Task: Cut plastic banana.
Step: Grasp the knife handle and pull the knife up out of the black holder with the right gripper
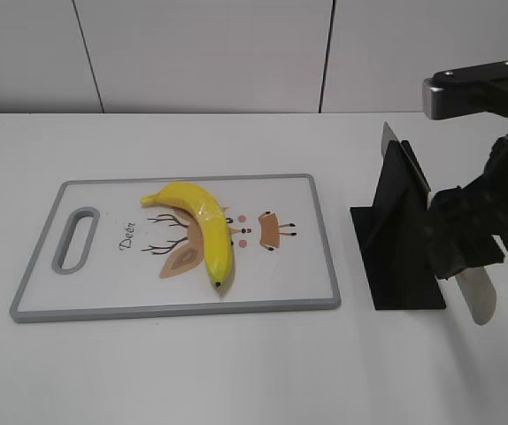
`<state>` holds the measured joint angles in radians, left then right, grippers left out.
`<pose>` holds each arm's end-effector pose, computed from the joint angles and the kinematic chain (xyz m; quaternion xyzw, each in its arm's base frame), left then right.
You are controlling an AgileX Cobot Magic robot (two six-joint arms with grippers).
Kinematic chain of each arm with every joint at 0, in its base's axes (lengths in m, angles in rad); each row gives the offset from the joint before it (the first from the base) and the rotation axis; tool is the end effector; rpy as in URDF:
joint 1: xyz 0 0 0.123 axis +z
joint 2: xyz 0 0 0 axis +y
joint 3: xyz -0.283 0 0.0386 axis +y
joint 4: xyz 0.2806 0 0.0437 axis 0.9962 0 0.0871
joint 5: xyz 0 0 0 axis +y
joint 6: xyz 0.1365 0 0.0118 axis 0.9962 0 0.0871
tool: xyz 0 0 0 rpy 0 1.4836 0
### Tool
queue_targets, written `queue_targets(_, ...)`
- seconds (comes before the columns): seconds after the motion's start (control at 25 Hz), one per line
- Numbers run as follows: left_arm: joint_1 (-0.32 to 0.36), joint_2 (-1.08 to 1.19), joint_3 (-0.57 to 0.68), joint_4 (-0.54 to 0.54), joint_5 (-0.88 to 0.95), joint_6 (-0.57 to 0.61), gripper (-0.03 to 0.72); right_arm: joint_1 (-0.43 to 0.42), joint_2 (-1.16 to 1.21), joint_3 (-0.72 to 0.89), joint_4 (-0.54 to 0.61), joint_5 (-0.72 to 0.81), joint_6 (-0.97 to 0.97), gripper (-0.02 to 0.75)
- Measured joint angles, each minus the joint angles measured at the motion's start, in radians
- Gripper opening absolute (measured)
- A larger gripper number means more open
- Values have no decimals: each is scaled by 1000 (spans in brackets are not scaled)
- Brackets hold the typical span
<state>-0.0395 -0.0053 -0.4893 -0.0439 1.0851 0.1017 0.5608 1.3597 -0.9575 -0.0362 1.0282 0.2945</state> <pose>0.0627 -0.0078 0.2657 0.0618 0.8585 -0.0061 0.5091 0.2432 0.1478 0.2047 -0.1393 0.9836 0.0321 0.1101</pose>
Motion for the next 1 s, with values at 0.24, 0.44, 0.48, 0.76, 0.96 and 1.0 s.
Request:
queue_targets(0.24,0,0,0,-2,1,0,580,-9,110,-1,7,-31,-5,580)
queue_targets(0.44,0,0,0,-2,1,0,580,-10,175,-1,8,-38,26,557)
queue_targets(0.48,0,0,0,-2,1,0,580,-10,181,-1,8,-40,31,537)
queue_targets(0.76,0,0,0,-2,1,0,580,-10,190,-1,4,-48,82,300)
queue_targets(0.96,0,0,0,-3,0,0,580,-18,190,-1,-17,-42,156,178)
queue_targets(1.0,0,0,0,-3,0,0,580,-18,190,-1,-17,-42,166,174)
